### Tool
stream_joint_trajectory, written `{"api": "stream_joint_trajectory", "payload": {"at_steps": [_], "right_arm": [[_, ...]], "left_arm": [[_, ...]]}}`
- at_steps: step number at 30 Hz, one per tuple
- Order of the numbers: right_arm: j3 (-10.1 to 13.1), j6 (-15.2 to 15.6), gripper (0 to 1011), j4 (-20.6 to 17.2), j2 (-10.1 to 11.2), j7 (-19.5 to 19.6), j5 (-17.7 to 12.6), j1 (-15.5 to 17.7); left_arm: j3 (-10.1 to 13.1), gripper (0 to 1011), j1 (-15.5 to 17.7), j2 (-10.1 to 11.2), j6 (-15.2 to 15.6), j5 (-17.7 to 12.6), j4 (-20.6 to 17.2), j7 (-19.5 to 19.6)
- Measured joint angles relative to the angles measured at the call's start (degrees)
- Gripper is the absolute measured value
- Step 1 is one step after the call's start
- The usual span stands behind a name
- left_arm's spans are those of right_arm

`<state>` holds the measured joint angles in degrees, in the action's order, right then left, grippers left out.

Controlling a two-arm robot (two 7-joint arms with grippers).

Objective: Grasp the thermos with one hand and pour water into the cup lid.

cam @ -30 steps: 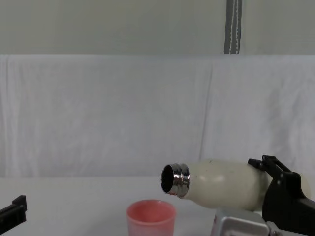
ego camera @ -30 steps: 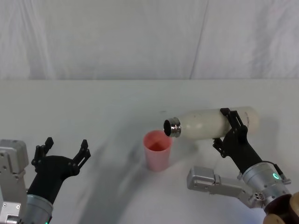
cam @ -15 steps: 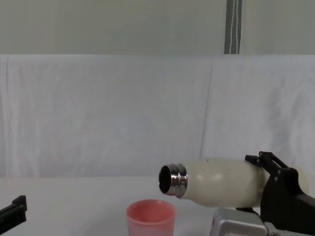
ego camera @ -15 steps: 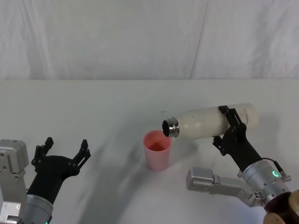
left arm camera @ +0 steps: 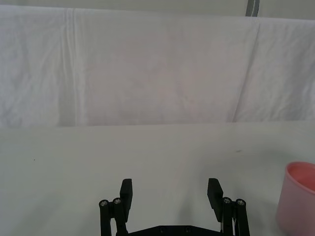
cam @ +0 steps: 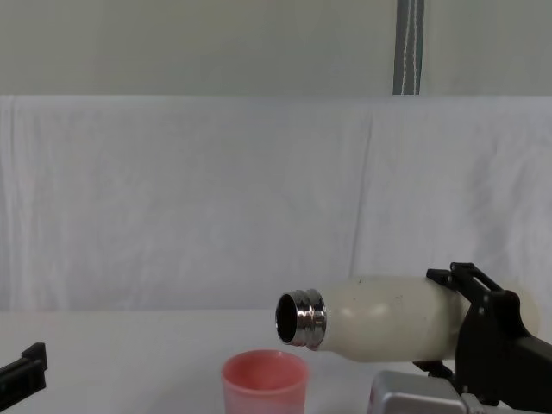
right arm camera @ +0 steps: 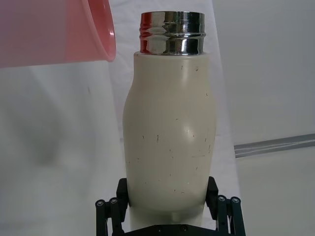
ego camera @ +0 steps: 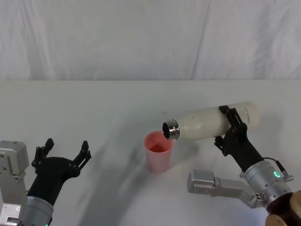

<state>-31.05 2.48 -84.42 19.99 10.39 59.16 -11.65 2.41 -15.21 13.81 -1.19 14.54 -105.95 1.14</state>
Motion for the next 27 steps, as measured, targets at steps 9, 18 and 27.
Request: {"api": "stream_joint_trajectory", "payload": {"at_steps": [9,18,27], "right_arm": [[-0.30,0.15,955,0.29,0.08,0.06,0.28,-0.40],[-0.60,0.42,955,0.45,0.29,0.13,0.79,-0.75],[-0.47,0.47,955,0.45,0.32,0.14,0.58,-0.81]], "left_arm": [[0.00,1001,0.00,0.00,0.00,0.00,0.00,0.00],[0.00,1001,0.00,0.00,0.00,0.00,0.00,0.00],[0.00,1001,0.00,0.00,0.00,0.00,0.00,0.00]]}}
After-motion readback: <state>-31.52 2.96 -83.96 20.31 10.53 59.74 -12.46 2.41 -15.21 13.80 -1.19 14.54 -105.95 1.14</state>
